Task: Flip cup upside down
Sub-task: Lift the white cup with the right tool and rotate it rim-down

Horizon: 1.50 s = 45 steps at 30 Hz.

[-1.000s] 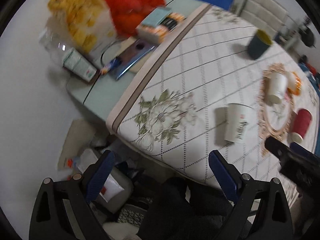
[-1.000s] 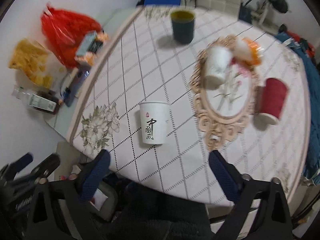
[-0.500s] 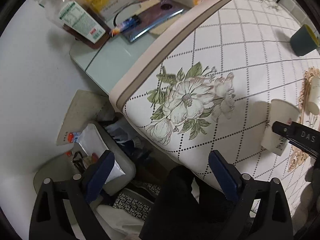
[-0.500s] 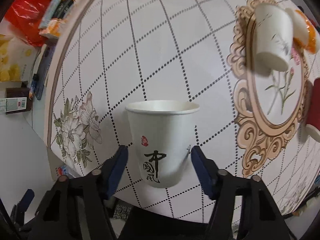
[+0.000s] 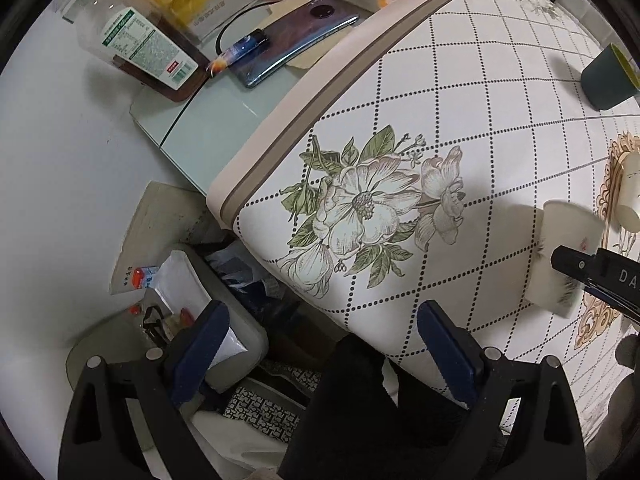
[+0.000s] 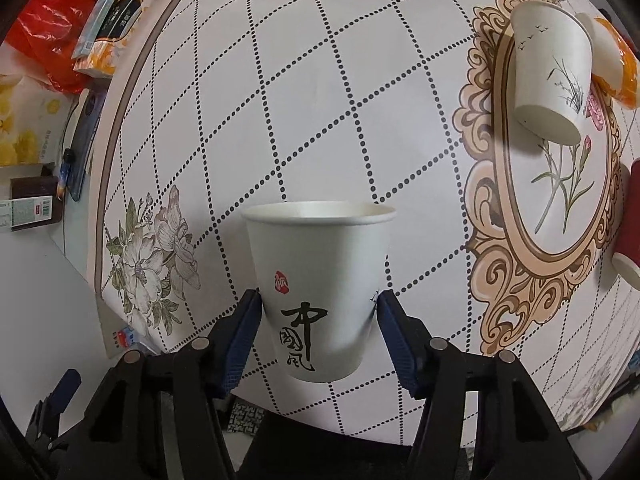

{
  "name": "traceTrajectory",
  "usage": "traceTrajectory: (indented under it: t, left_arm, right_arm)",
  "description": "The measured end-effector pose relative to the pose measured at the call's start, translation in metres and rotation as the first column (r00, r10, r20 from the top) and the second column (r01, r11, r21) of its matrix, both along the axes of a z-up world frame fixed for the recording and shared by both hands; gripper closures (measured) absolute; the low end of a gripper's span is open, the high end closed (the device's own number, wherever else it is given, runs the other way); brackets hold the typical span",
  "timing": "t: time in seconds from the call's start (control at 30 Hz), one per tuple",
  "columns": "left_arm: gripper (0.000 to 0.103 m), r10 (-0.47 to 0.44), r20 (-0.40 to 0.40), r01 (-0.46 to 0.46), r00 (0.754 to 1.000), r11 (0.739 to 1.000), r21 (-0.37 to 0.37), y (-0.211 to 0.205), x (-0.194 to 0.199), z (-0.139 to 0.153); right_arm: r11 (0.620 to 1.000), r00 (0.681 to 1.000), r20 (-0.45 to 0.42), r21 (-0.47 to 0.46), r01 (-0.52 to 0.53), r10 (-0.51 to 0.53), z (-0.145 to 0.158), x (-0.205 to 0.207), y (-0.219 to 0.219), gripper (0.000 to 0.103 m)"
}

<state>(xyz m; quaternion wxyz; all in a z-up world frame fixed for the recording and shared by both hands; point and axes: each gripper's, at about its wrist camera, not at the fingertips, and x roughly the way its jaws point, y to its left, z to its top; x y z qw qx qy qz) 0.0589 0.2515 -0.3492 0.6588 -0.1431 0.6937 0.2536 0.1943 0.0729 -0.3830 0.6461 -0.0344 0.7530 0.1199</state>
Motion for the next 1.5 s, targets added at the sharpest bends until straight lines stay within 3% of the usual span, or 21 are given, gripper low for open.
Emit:
traceTrajectory:
  t: [0.17, 0.27, 0.3, 0.37, 0.4, 0.47, 0.5, 0.53, 0.57, 0.6, 0.67, 0.73, 0.8, 0.83, 0.9, 1.03, 1.23, 1.43, 1.5]
  left_arm:
    - [0.007, 0.007, 0.021, -0.007, 1.000, 1.000, -0.008, 0.000, 0.002, 0.007]
    - [0.007, 0.016, 0.050, -0.015, 0.999, 1.000, -0.007, 0.000, 0.003, 0.014]
    - [0.007, 0.018, 0.058, -0.018, 0.998, 1.000, -0.003, -0.001, 0.003, 0.016]
    - [0.007, 0.024, 0.073, -0.024, 0.997, 1.000, -0.002, -0.002, 0.004, 0.018]
    - [0.007, 0.028, 0.077, -0.028, 0.997, 1.000, -0.003, -0.003, 0.005, 0.017]
    - [0.007, 0.044, 0.081, -0.043, 0.996, 0.999, -0.007, -0.003, 0.004, 0.015]
    - [0.007, 0.052, 0.081, -0.051, 0.995, 0.999, -0.009, -0.004, 0.004, 0.014]
    - [0.007, 0.063, 0.081, -0.062, 0.995, 0.998, -0.015, -0.004, 0.003, 0.011]
    - [0.007, 0.071, 0.080, -0.069, 0.994, 0.997, -0.021, -0.004, 0.002, 0.009]
    - [0.007, 0.077, 0.077, -0.075, 0.994, 0.997, -0.024, -0.005, 0.001, 0.006]
    - [0.007, 0.085, 0.069, -0.083, 0.994, 0.996, -0.027, -0.006, 0.000, -0.001]
    - [0.007, 0.089, 0.056, -0.087, 0.994, 0.996, -0.025, -0.008, 0.000, -0.008]
    - [0.006, 0.095, 0.047, -0.093, 0.994, 0.995, -0.028, -0.009, -0.001, -0.015]
    - [0.006, 0.095, 0.040, -0.094, 0.995, 0.995, -0.028, -0.009, -0.002, -0.018]
    - [0.006, 0.102, 0.026, -0.101, 0.994, 0.994, -0.034, -0.010, -0.003, -0.026]
    - [0.006, 0.116, 0.005, -0.115, 0.993, 0.992, -0.050, -0.010, -0.005, -0.038]
    - [0.006, 0.122, -0.010, -0.123, 0.992, 0.990, -0.063, -0.007, -0.004, -0.050]
    - [0.006, 0.128, -0.014, -0.129, 0.992, 0.989, -0.067, 0.000, -0.004, -0.055]
    - [0.007, 0.130, -0.014, -0.131, 0.991, 0.989, -0.067, 0.002, -0.004, -0.057]
  right_arm:
    - [1.000, 1.000, 0.000, 0.026, -0.013, 0.013, 0.017, 0.001, -0.005, 0.029]
    - [0.990, 0.989, 0.050, -0.012, -0.137, 0.138, 0.047, 0.001, -0.003, 0.025]
    - [0.979, 0.976, 0.081, -0.026, -0.203, 0.204, 0.058, 0.000, -0.001, 0.025]
    - [0.905, 0.891, 0.164, -0.112, -0.410, 0.424, 0.086, -0.008, 0.012, 0.022]
    - [0.828, 0.803, 0.206, -0.175, -0.533, 0.560, 0.099, -0.015, 0.021, 0.020]
    - [0.586, 0.530, 0.252, -0.331, -0.739, 0.810, 0.119, -0.033, 0.033, 0.016]
    - [0.425, 0.357, 0.236, -0.414, -0.804, 0.904, 0.123, -0.047, 0.038, 0.015]
    - [0.244, 0.170, 0.188, -0.504, -0.828, 0.967, 0.121, -0.060, 0.041, 0.015]
    - [0.080, 0.008, 0.128, -0.570, -0.818, 0.992, 0.116, -0.071, 0.041, 0.016]
    - [-0.144, -0.212, 0.033, -0.632, -0.762, 0.977, 0.105, -0.088, 0.036, 0.016]
    - [-0.436, -0.477, -0.127, -0.650, -0.622, 0.870, 0.083, -0.107, 0.023, 0.016]
    - [-0.629, -0.637, -0.248, -0.608, -0.484, 0.730, 0.059, -0.122, 0.013, 0.016]
    - [-0.770, -0.763, -0.326, -0.547, -0.329, 0.558, 0.040, -0.132, -0.002, 0.016]
    - [-0.822, -0.811, -0.360, -0.518, -0.236, 0.460, 0.029, -0.137, -0.009, 0.016]
    - [-0.884, -0.871, -0.410, -0.463, -0.056, 0.270, 0.010, -0.140, -0.022, 0.016]
    - [-0.910, -0.897, -0.439, -0.393, 0.134, 0.058, -0.018, -0.143, -0.030, 0.016]
    - [-0.911, -0.892, -0.447, -0.339, 0.235, -0.064, -0.044, -0.135, -0.028, 0.016]
    - [-0.913, -0.892, -0.441, -0.313, 0.260, -0.103, -0.060, -0.124, -0.025, 0.017]
    - [-0.918, -0.894, -0.438, -0.309, 0.249, -0.095, -0.067, -0.123, -0.024, 0.022]
